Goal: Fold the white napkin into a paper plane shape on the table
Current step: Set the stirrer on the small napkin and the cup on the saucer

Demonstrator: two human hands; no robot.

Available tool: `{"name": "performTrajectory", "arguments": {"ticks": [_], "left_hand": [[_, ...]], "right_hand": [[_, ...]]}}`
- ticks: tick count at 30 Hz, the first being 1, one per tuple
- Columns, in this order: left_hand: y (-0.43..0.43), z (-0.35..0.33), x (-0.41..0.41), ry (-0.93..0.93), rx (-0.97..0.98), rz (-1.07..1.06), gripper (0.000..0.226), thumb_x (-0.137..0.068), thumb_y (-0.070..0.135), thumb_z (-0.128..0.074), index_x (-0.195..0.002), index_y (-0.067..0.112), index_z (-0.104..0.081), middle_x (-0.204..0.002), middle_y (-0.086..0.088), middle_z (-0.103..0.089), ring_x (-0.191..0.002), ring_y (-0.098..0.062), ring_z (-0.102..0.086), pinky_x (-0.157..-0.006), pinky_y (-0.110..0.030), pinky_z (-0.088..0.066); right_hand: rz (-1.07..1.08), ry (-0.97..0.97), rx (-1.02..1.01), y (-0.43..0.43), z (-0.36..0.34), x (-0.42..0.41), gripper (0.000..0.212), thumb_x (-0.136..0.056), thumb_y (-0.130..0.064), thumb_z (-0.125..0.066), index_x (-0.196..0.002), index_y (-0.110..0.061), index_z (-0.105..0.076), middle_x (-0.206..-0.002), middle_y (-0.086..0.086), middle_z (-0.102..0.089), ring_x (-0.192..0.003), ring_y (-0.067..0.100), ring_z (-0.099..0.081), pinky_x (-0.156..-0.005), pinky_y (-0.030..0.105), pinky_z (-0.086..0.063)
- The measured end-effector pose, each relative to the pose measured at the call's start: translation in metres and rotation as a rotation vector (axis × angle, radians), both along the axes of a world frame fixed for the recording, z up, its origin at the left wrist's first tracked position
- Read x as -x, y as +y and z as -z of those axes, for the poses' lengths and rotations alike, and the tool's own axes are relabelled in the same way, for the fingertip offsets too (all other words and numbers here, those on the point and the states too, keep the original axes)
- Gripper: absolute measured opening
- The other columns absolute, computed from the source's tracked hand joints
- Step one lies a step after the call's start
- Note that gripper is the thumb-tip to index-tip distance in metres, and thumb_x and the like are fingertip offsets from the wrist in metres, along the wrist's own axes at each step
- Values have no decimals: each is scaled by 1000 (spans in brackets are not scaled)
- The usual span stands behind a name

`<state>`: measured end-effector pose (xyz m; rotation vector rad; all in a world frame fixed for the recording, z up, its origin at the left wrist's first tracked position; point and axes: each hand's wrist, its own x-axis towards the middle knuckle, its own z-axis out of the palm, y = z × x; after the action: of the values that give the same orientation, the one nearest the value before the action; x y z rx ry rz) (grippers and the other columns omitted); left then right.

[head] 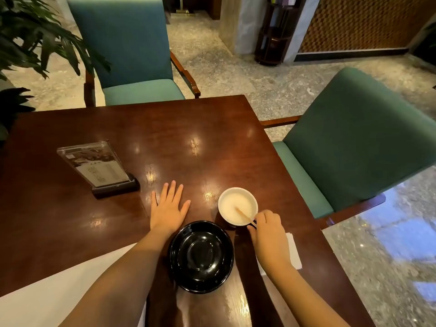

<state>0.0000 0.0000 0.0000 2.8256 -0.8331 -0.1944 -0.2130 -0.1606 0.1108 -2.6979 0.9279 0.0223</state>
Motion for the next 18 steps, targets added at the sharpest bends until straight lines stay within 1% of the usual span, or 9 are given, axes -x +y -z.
{"name": "performTrajectory", "arguments": {"ticks": [2,5,8,10,13,15,17,18], "left_hand": [[0,-1,-1,-23,-10,-6,64,-92,59,-16,-148,28,-9,-159,3,-4,-146,-16,4,-115,-49,7],[0,0,0,-32,-8,-5,64,-92,59,-17,-148,29,-9,-159,3,-5,-146,-16,4,-115,-49,6],[1,1,0,-44,-15,1,64,-92,58,-17,-148,28,-10,-159,3,-5,-146,-16,3,-115,-49,6],[1,1,-1,-43,-18,-3,64,-92,58,-16,-148,28,-10,-159,3,-5,-146,-16,3,-115,-50,6],[1,2,0,-39,-9,-1,64,-92,59,-16,-148,28,-10,-159,2,-5,-146,-16,3,-115,-50,6],[1,1,0,-41,-8,0,64,-93,58,-17,-148,28,-10,-159,2,-5,-146,-16,3,-116,-50,6],[1,1,0,-41,-15,-3,63,-93,58,-17,-148,28,-10,-159,2,-5,-146,-16,3,-116,-50,5],[1,0,0,-40,-19,-4,64,-93,58,-17,-148,28,-10,-159,3,-6,-146,-16,2,-116,-50,5]], "right_hand": [[-12,-9,43,-5,0,0,22,-97,-29,-47,-110,-13,-55,-115,3,-55,-101,18,-49,-80,28,-48],[28,19,-8,-11,-1,-3,19,-98,-25,-43,-106,-13,-56,-108,4,-58,-90,16,-52,-74,26,-47],[21,42,15,-18,-5,-2,17,-98,-24,-46,-102,-13,-58,-100,4,-60,-78,13,-48,-63,23,-42],[-2,72,39,-24,-11,-1,14,-97,-21,-47,-97,-12,-59,-96,4,-59,-76,15,-49,-61,24,-42],[-18,118,79,-33,-19,4,10,-94,-16,-51,-90,-13,-59,-84,2,-53,-69,15,-49,-56,23,-38],[-25,145,81,-39,-24,9,8,-93,-19,-55,-89,-14,-60,-80,0,-51,-67,15,-53,-56,23,-44],[-18,150,67,-46,-27,17,10,-92,-22,-57,-90,-14,-62,-78,0,-51,-66,15,-56,-62,24,-52],[-5,147,57,-48,-28,21,11,-92,-22,-57,-90,-13,-63,-78,0,-52,-65,15,-56,-64,24,-54]]}}
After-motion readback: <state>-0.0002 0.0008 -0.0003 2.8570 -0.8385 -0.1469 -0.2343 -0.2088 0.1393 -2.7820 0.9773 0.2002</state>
